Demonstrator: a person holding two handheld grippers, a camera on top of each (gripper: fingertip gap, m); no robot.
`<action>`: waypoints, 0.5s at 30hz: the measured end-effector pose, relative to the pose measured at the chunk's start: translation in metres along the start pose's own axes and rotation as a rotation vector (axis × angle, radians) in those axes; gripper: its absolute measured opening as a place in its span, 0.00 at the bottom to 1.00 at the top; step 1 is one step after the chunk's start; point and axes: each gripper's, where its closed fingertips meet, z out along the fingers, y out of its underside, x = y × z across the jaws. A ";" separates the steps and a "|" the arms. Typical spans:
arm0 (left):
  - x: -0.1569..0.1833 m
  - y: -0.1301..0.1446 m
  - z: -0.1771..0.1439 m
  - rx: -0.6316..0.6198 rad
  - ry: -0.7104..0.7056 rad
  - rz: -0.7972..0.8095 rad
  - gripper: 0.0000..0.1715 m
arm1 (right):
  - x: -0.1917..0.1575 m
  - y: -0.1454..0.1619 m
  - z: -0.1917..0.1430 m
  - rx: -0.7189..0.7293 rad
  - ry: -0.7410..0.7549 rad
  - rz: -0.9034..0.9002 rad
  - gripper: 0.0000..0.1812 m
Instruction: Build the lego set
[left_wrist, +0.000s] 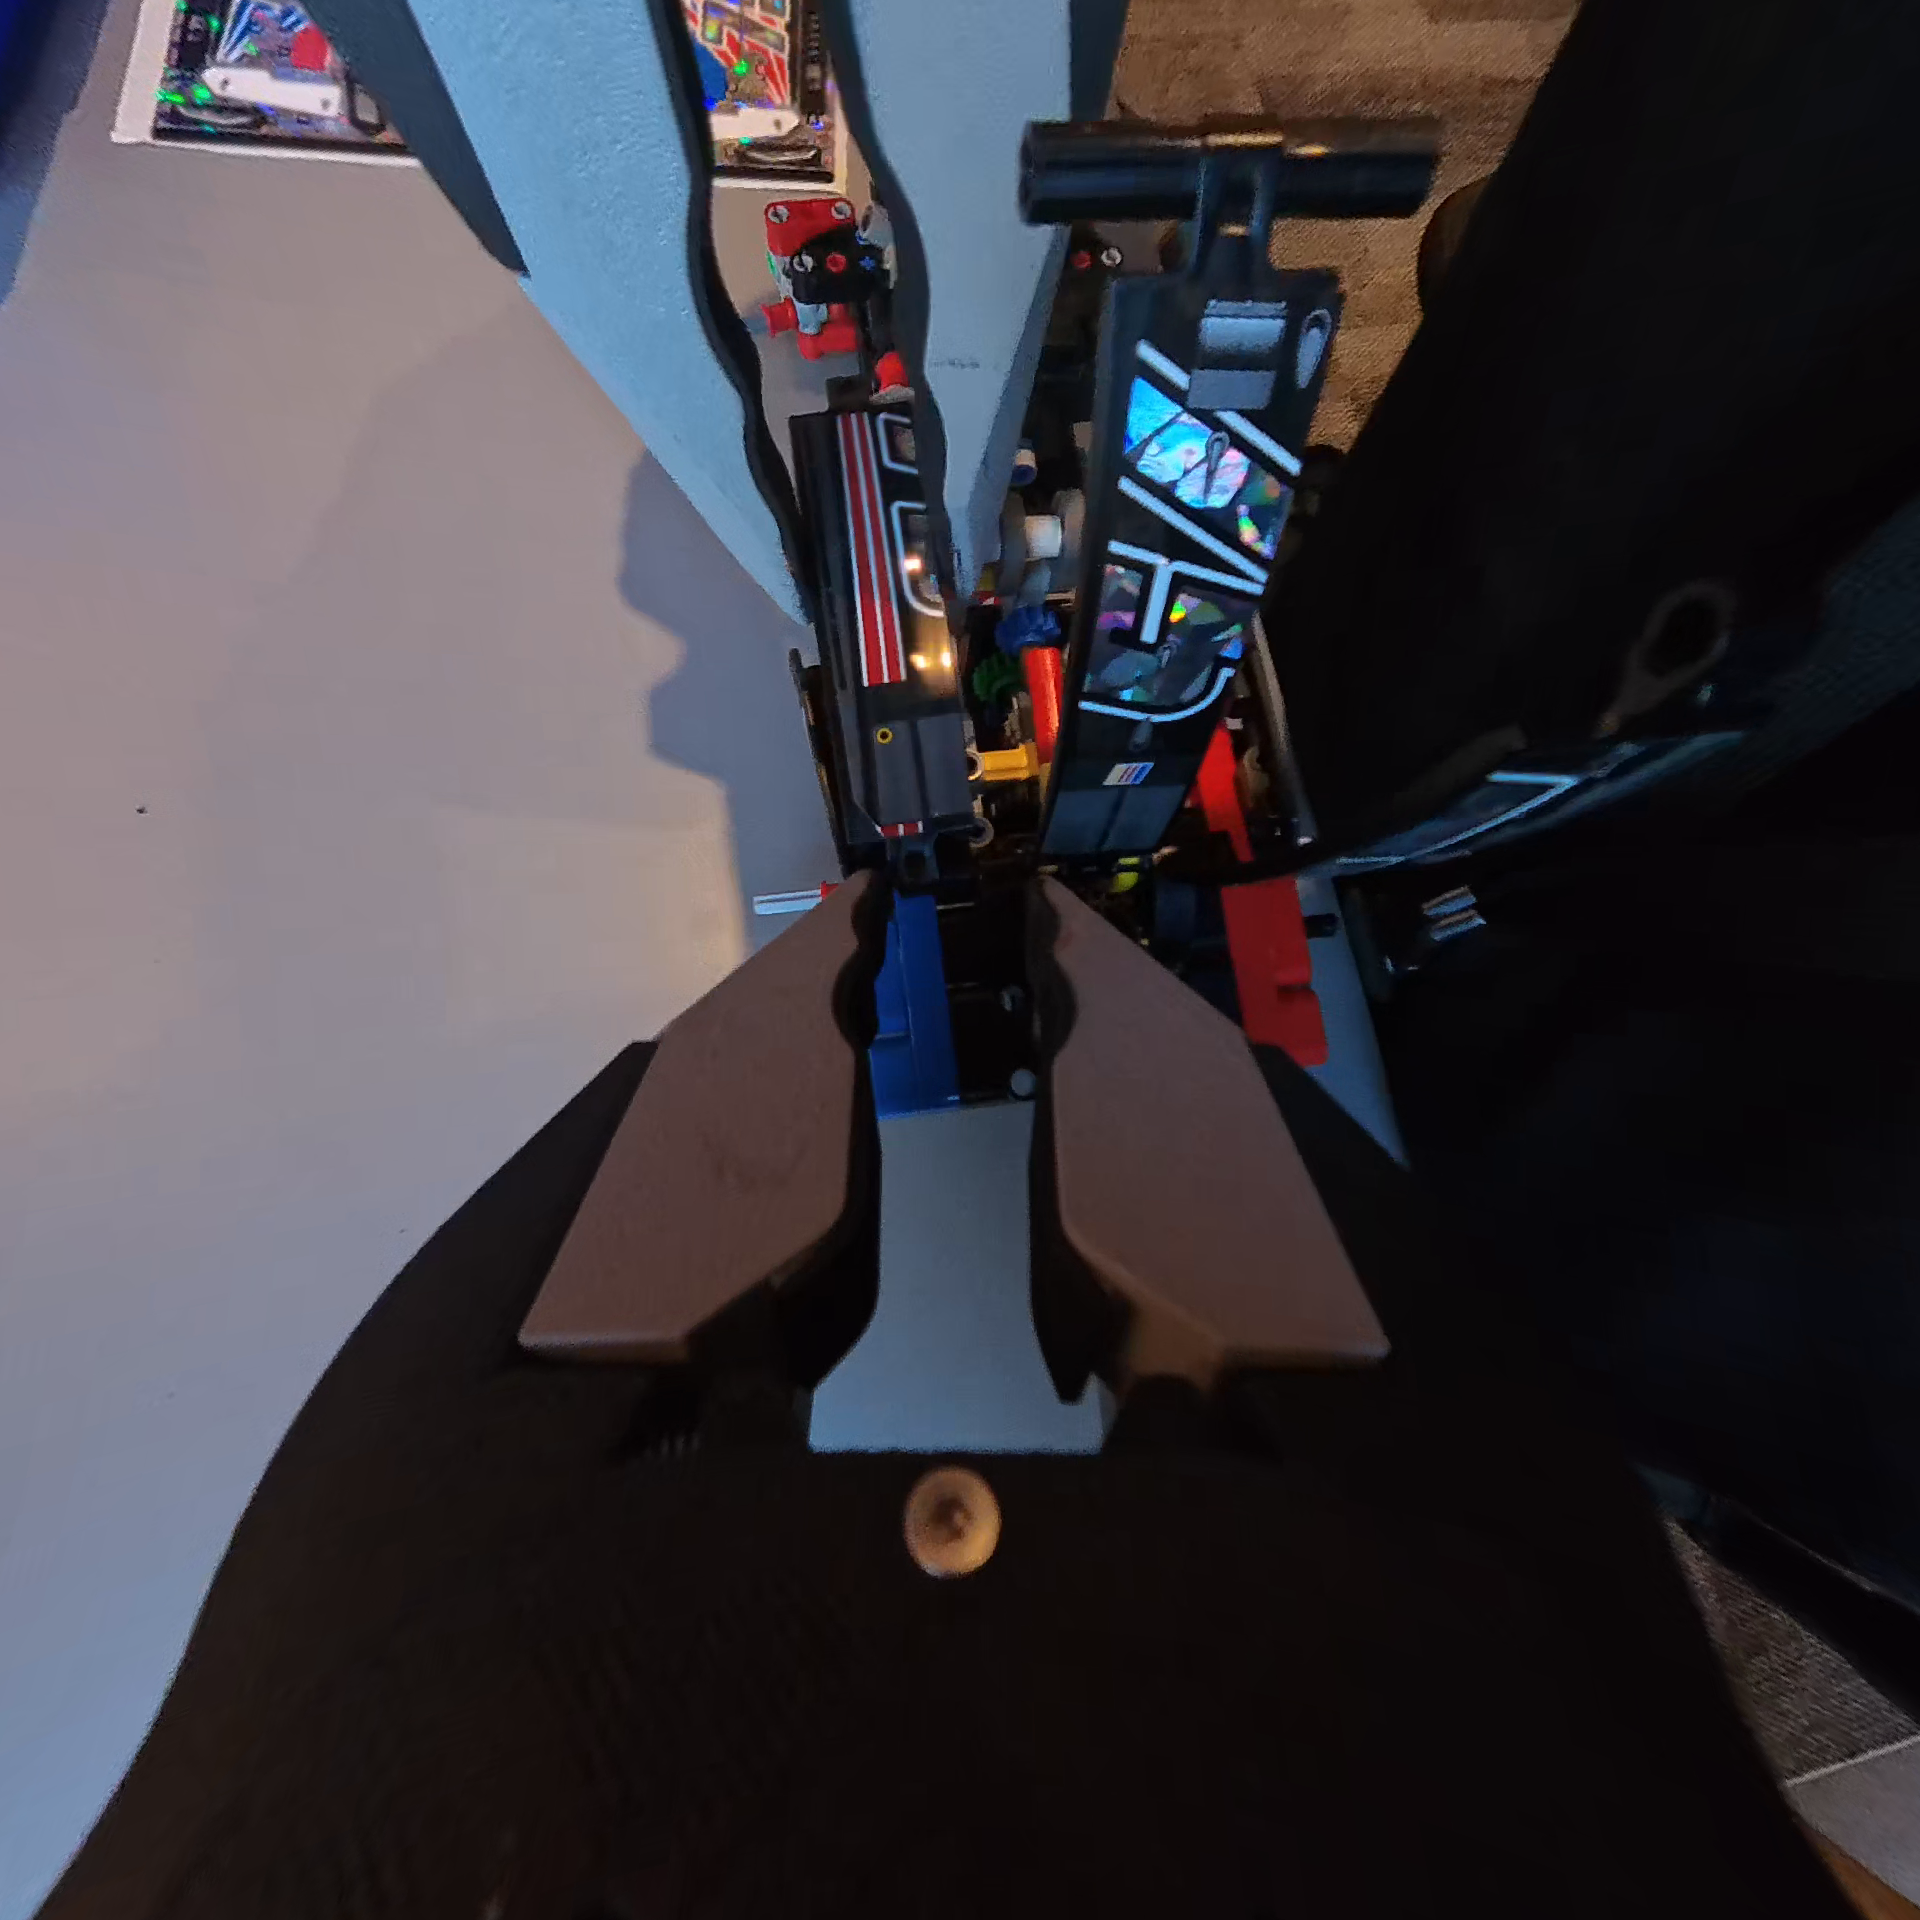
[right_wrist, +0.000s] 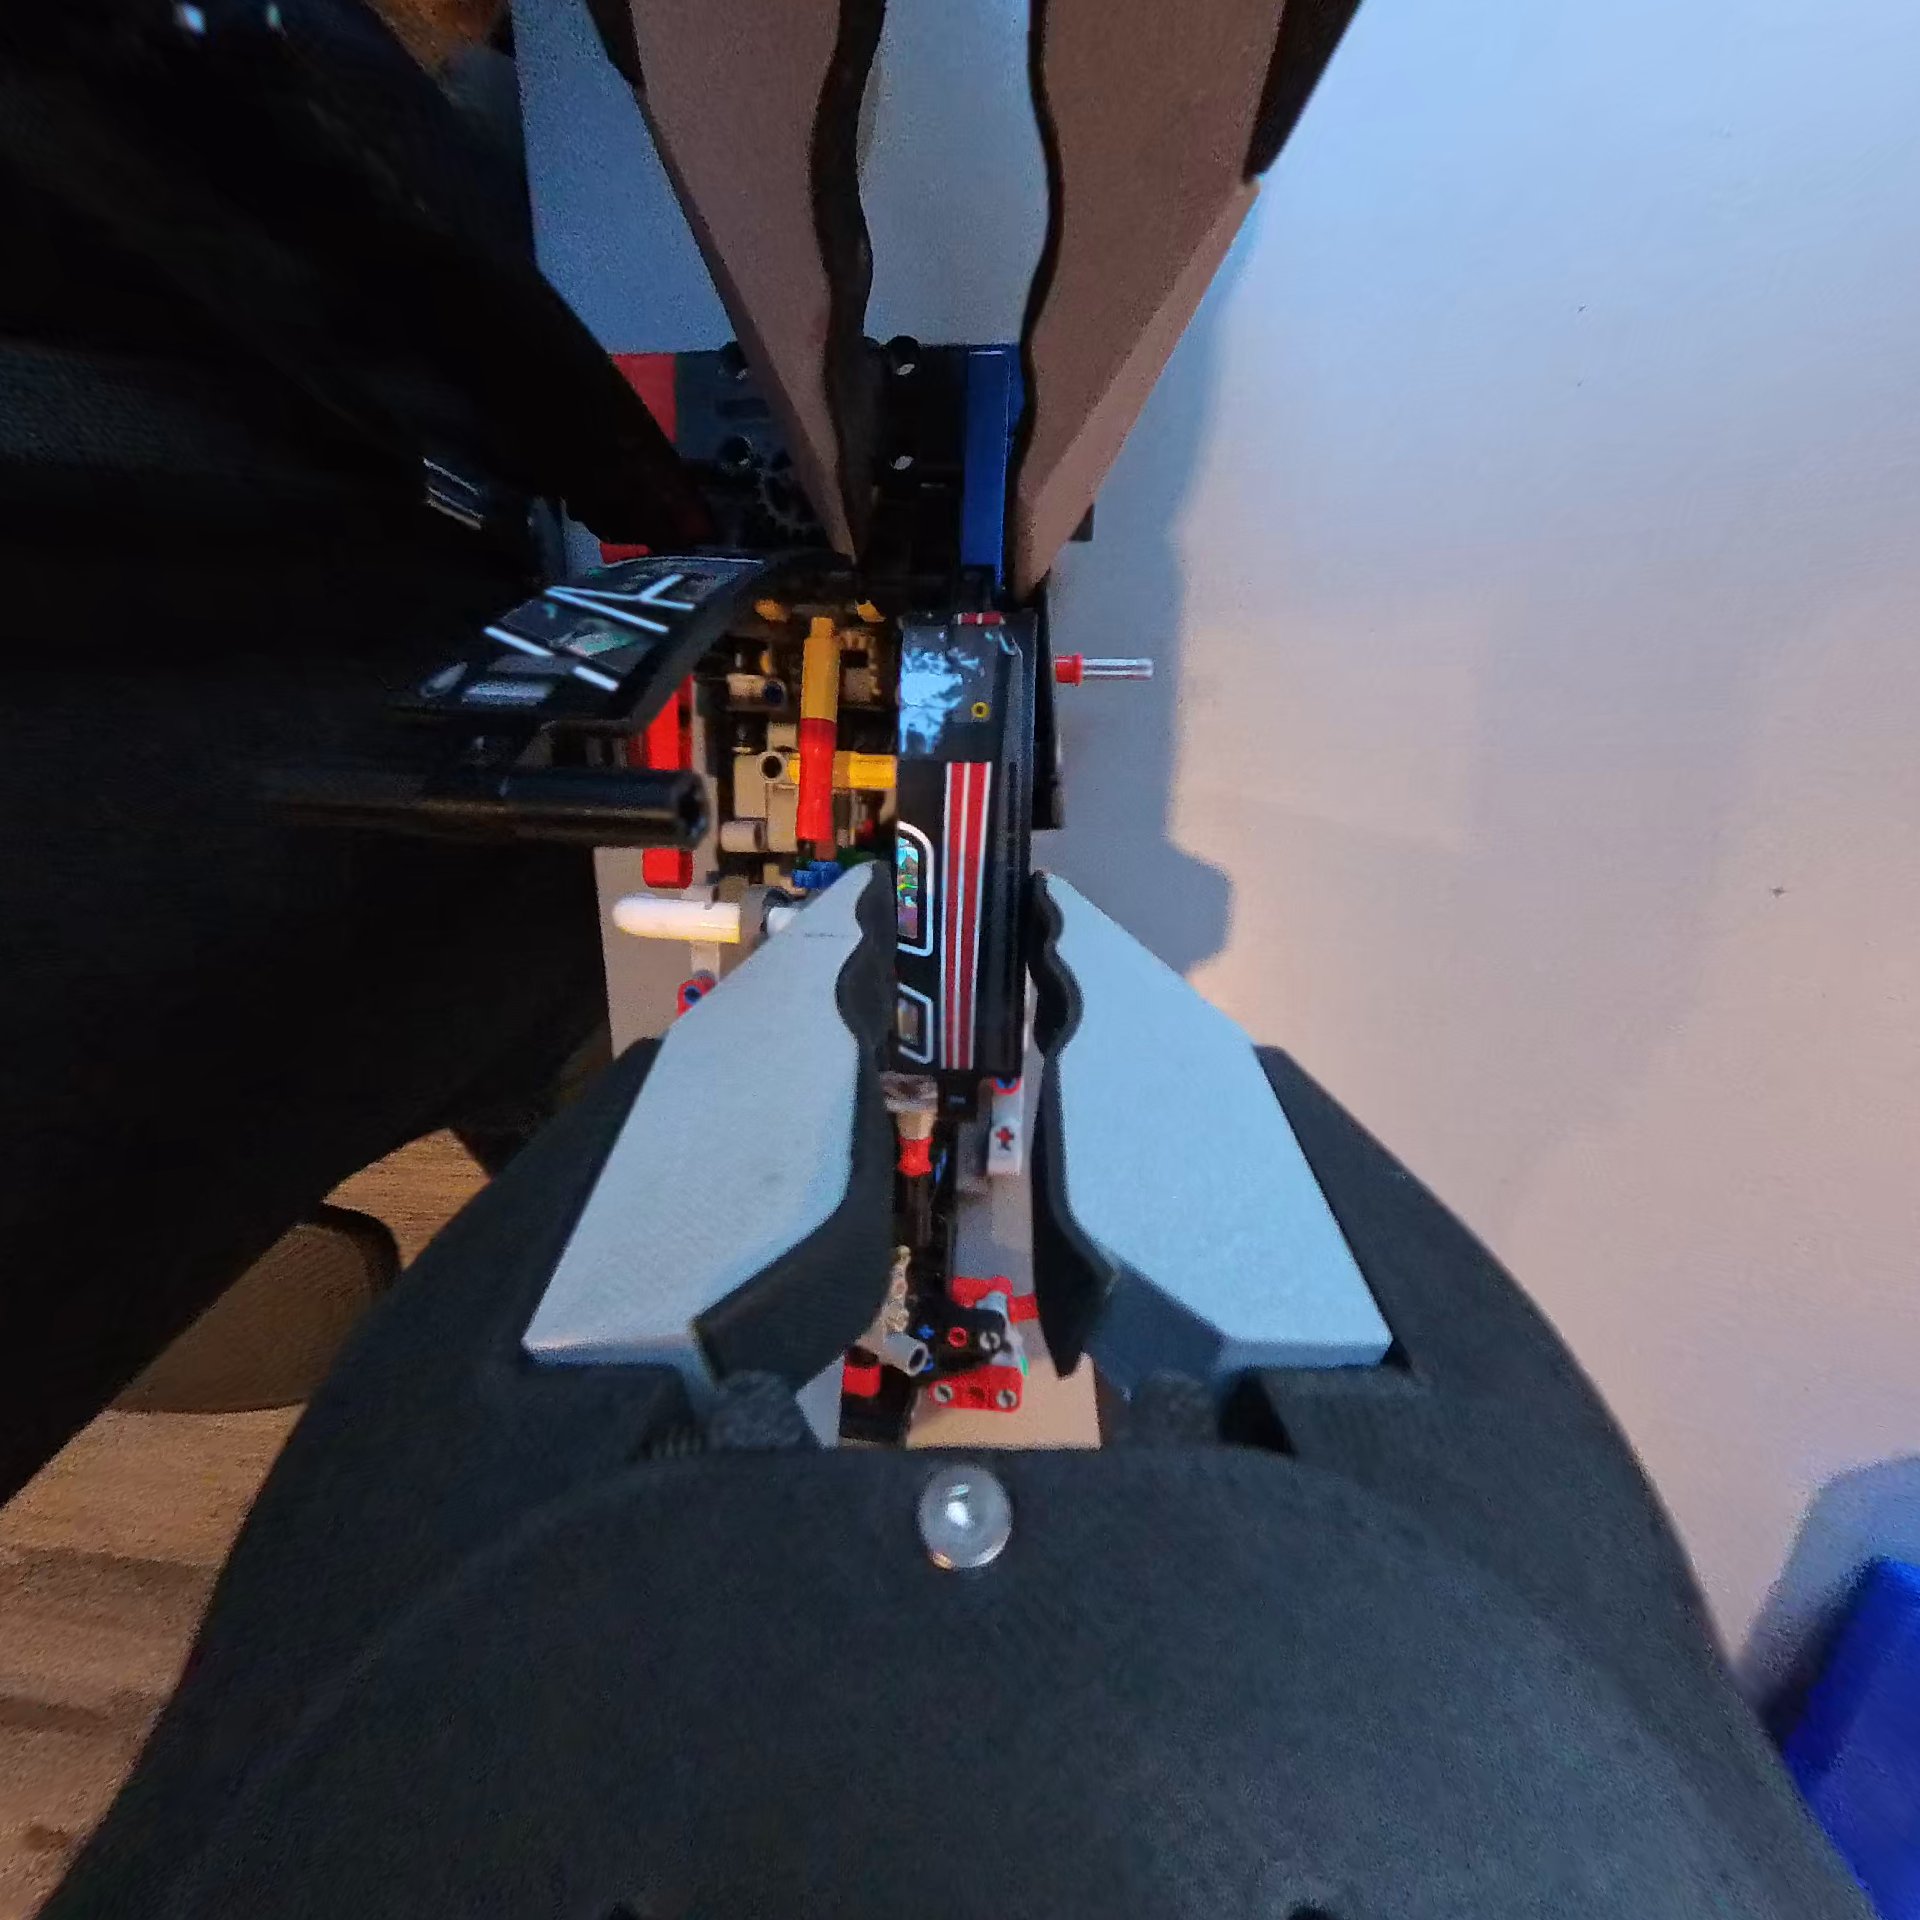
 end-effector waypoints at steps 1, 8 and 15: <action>0.000 0.000 0.000 -0.001 -0.006 0.001 0.14 | 0.001 0.001 0.000 -0.010 0.018 -0.010 0.12; 0.002 0.000 0.000 -0.004 -0.027 0.029 0.12 | -0.001 -0.001 0.002 -0.024 0.037 -0.039 0.12; 0.002 -0.001 0.000 0.000 -0.025 0.022 0.12 | -0.003 -0.001 0.000 0.042 -0.034 0.016 0.12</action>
